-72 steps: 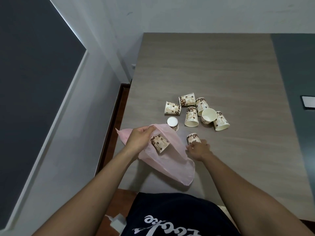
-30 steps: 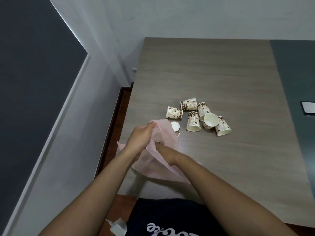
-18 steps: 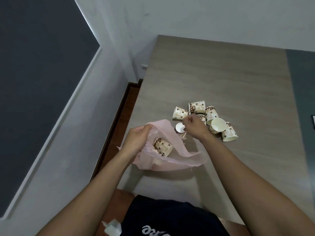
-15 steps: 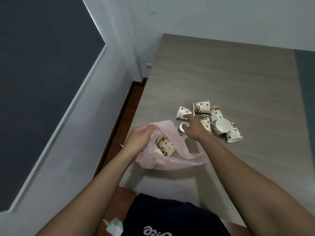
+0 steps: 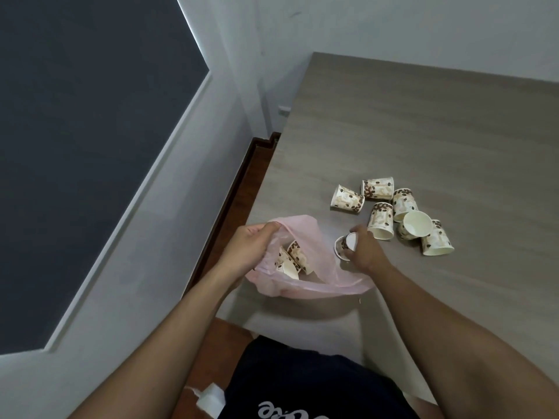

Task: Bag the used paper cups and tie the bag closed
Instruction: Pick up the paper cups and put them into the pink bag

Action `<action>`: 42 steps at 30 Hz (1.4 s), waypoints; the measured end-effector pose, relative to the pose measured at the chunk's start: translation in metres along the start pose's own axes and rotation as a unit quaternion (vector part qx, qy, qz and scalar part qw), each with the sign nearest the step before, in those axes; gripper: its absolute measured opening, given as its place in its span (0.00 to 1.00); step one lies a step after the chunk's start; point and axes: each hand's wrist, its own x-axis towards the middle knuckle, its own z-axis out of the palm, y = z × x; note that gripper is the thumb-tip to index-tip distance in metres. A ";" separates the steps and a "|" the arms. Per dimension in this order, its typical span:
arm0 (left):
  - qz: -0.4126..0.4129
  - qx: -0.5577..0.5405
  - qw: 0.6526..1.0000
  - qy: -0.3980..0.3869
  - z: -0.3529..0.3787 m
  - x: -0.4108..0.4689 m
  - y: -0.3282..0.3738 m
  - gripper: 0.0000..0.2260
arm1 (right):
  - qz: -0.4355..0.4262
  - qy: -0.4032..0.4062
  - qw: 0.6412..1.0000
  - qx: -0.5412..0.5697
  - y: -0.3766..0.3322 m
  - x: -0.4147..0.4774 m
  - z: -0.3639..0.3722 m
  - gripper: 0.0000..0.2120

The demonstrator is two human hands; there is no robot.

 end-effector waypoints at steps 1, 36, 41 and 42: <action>0.002 0.004 1.000 -0.005 0.002 -0.002 0.001 0.27 | 0.011 0.019 0.999 0.041 0.000 -0.006 -0.004 0.28; 0.037 -0.003 0.998 -0.044 0.106 0.018 0.052 0.24 | -0.003 0.000 0.969 0.248 0.011 -0.064 -0.091 0.10; 0.062 0.017 0.997 -0.053 0.117 0.026 0.057 0.17 | 0.013 0.093 0.990 0.103 0.048 -0.037 -0.115 0.08; 0.061 0.019 0.997 -0.053 0.117 0.027 0.057 0.17 | 0.015 0.082 0.993 0.079 0.053 -0.031 -0.114 0.09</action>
